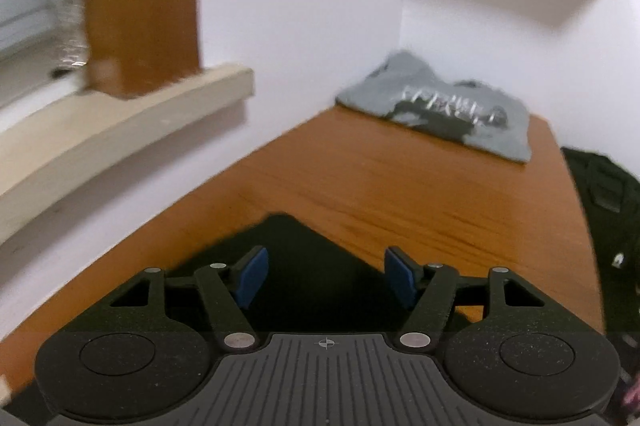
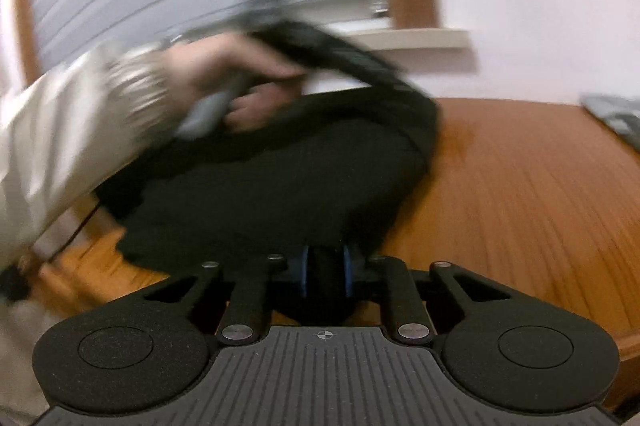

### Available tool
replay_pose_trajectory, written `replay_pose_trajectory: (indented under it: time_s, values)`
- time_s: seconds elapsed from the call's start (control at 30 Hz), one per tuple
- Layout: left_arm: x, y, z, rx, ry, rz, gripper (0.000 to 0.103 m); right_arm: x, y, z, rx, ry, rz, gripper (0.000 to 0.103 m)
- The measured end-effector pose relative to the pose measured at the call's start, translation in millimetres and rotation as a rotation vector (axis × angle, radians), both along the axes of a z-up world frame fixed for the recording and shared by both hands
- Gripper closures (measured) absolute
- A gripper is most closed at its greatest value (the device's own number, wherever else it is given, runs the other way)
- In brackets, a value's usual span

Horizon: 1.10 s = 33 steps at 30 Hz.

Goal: Fold clothes

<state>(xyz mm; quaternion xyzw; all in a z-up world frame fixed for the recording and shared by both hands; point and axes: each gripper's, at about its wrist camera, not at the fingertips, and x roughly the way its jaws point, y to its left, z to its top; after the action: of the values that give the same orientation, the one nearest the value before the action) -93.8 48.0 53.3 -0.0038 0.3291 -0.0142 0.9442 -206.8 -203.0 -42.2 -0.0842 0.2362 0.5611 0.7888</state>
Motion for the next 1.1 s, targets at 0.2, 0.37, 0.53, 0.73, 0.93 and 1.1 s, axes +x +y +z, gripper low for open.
replay_pose_trajectory:
  time_s: [0.2,0.37,0.53,0.73,0.93,1.1]
  values:
    - [35,19,-16,0.012,0.097,0.015,0.037,3,-7,1,0.029,0.032,-0.029,0.063]
    - [36,32,-22,-0.045,0.108,-0.021,0.072,-6,-17,3,0.005,-0.035,-0.028,0.06]
    - [36,28,-26,-0.011,0.096,-0.046,0.087,-28,-23,5,-0.033,-0.173,-0.04,0.063]
    - [36,26,-28,-0.006,0.087,-0.046,0.09,-30,-22,12,-0.041,-0.198,-0.04,0.071]
    - [37,26,-29,-0.011,0.081,-0.037,0.09,-27,-12,14,-0.104,-0.295,-0.05,0.071]
    - [39,27,-28,-0.017,0.084,-0.034,0.09,-34,10,14,-0.149,-0.399,-0.007,0.07]
